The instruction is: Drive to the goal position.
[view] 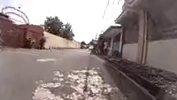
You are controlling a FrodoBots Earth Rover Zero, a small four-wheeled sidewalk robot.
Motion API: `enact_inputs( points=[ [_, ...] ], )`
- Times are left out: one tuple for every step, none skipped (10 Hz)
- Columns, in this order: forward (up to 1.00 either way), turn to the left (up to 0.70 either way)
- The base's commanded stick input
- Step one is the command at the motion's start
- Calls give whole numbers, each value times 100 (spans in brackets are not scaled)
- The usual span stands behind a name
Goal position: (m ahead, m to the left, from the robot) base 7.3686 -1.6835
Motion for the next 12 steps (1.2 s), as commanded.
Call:
enact_inputs(
  points=[
    [70,3],
    [70,4],
    [70,4],
    [70,3],
    [70,3],
    [70,4],
    [70,4],
    [70,4],
    [70,4],
    [70,4],
    [70,4],
    [70,4]
  ],
)
